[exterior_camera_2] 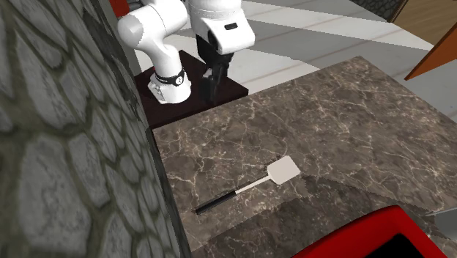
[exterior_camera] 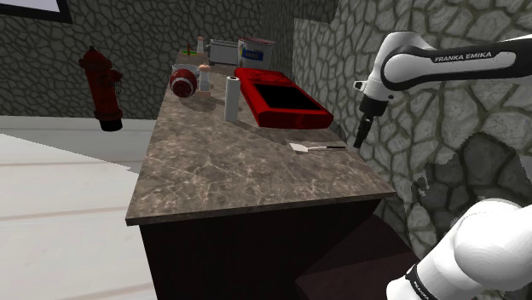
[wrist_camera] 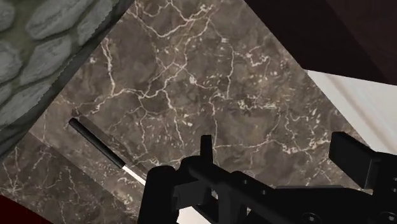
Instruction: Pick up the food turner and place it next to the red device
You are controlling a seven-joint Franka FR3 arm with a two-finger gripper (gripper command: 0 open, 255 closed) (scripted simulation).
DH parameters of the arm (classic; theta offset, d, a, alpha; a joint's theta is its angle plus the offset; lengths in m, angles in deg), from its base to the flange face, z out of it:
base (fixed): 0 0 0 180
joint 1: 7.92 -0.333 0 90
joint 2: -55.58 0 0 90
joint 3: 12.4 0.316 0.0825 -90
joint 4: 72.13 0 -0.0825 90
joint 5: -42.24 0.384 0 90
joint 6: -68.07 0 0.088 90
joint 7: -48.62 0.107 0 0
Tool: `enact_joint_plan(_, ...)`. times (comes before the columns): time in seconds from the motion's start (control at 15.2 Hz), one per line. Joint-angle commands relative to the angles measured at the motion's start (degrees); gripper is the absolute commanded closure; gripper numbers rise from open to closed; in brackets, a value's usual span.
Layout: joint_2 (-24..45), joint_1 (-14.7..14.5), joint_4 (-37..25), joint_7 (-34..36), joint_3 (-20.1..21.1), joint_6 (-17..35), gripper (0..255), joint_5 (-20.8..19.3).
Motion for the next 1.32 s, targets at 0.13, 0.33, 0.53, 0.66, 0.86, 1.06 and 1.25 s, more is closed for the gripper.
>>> enact_joint_plan(0.13,8.4,-1.3,-3.8,-12.3,-4.4,4.8,0,-0.9)
enact_joint_plan(0.33,15.3,-2.3,-7.8,-21.2,-6.8,7.8,0,-0.2)
enact_joint_plan(0.53,22.4,-3.0,-12.4,-30.1,-8.4,10.3,0,1.6)
enact_joint_plan(0.66,27.2,-3.1,-15.8,-35.9,-8.9,11.5,0,3.1)
enact_joint_plan(0.86,34.4,-2.7,-21.5,-44.3,-8.8,12.9,0,5.5)
enact_joint_plan(1.06,41.0,-1.9,-27.3,-51.6,-7.8,13.6,0,7.5)
enact_joint_plan(1.25,42.0,-1.6,-26.3,-51.9,-7.7,15.7,0,7.9)
